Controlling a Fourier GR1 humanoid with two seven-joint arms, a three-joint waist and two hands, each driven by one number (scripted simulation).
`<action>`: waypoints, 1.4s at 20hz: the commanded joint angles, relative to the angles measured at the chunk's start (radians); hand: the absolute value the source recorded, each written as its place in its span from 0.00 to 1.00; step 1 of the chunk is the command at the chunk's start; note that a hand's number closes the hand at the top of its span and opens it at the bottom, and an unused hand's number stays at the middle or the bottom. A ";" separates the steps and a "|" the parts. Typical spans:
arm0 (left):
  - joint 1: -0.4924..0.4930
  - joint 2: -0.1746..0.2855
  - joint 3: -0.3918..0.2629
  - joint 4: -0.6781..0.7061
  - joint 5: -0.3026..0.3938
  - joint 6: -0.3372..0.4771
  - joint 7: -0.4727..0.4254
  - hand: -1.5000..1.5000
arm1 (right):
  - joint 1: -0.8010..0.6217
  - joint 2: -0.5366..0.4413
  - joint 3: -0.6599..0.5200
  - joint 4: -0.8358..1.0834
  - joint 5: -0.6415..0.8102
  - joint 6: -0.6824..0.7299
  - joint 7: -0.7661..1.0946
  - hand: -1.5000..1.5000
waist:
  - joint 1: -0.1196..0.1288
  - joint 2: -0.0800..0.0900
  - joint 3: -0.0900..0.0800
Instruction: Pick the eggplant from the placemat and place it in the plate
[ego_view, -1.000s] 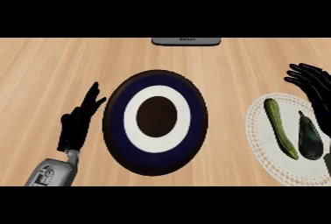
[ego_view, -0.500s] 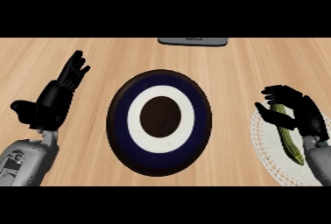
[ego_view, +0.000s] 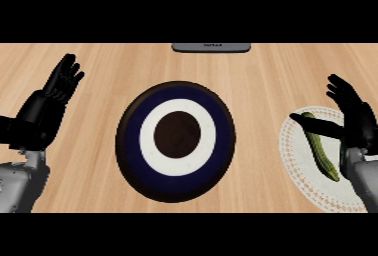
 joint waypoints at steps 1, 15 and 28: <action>-0.026 0.015 0.028 -0.002 0.016 -0.022 0.024 0.50 | -0.073 -0.157 0.001 -0.051 0.052 0.059 0.198 0.00 | -0.009 -0.003 -0.002; -0.033 0.020 0.043 0.022 0.015 -0.041 0.020 0.50 | -0.235 -0.436 0.202 0.013 -0.070 0.783 0.814 0.00 | 0.014 0.003 -0.003; -0.039 -0.039 0.056 0.016 -0.030 -0.042 0.019 0.50 | -0.267 -0.360 0.209 0.249 0.099 0.903 0.778 0.00 | 0.003 0.004 0.000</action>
